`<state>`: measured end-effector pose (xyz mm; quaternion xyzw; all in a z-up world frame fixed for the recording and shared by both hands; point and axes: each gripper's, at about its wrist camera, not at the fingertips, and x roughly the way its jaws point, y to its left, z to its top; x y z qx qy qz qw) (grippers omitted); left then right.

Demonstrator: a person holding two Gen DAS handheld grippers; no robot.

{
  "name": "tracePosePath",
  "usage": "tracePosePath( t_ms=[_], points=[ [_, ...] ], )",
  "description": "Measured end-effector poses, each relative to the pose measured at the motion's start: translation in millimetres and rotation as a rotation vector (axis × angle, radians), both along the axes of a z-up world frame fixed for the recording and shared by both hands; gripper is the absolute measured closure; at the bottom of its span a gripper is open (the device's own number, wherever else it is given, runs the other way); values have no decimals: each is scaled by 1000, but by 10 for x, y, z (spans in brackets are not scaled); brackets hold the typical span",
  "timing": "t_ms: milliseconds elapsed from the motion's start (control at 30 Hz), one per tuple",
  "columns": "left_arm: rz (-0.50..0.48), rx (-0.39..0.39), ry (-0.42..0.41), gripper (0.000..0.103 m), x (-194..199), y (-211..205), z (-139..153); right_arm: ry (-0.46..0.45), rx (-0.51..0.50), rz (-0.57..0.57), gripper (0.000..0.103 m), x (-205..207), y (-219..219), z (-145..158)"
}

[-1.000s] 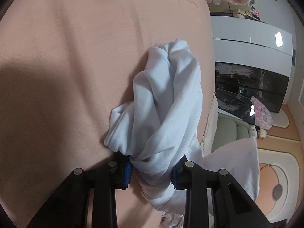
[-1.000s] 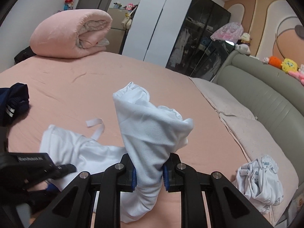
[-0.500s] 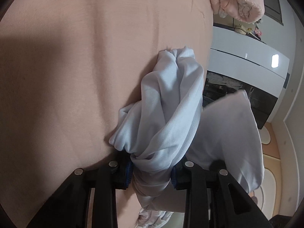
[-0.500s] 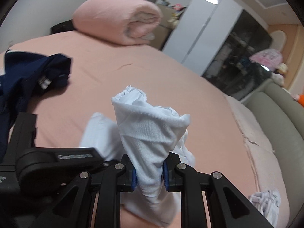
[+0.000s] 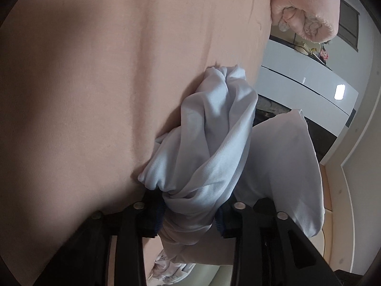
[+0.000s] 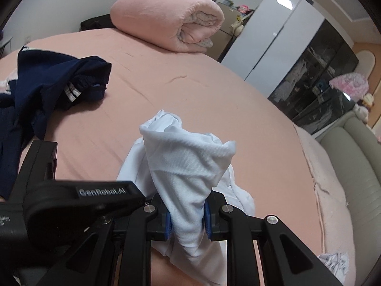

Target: Fold clothes

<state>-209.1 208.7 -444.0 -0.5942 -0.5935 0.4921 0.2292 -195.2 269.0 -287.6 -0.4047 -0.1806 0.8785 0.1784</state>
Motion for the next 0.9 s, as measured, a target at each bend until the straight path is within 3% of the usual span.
tracePosePath(
  t_ms=[33,100,167,300,467,600,800,900],
  points=[
    [-10,2,-1,58,-6,3,31,0,-1,1,85,-4,3,13],
    [-28,20,-3,29,-20,-9,114,1,-3,1,85,-5,13,37],
    [-10,-19,8,19,-14,-125,220,6,-35,-1,85,-1,42,66],
    [16,-84,14,16,7,-405,347,23,-70,-3,85,3,61,135],
    [107,-56,34,12,37,-686,440,-4,22,5,85,-42,21,57],
    [70,1,91,12,-26,-754,541,-16,30,1,85,-66,10,-14],
    [48,-26,118,12,-149,-698,633,-29,20,12,83,-125,-42,-141],
    [42,-43,130,12,-198,-681,676,-54,-49,19,73,-153,-10,-191]
  ],
)
